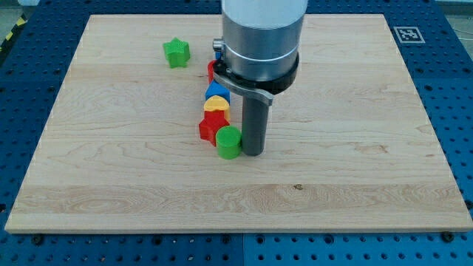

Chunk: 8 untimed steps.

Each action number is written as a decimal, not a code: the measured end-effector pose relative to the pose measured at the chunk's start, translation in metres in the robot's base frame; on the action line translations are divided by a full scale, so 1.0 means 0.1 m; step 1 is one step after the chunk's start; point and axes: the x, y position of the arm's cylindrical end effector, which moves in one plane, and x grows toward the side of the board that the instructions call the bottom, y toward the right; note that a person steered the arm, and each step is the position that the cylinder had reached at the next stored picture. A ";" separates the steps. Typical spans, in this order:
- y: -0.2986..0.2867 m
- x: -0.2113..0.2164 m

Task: Separate the green circle and red star

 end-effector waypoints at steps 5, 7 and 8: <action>0.29 -0.36; 0.07 -0.52; -0.09 -0.51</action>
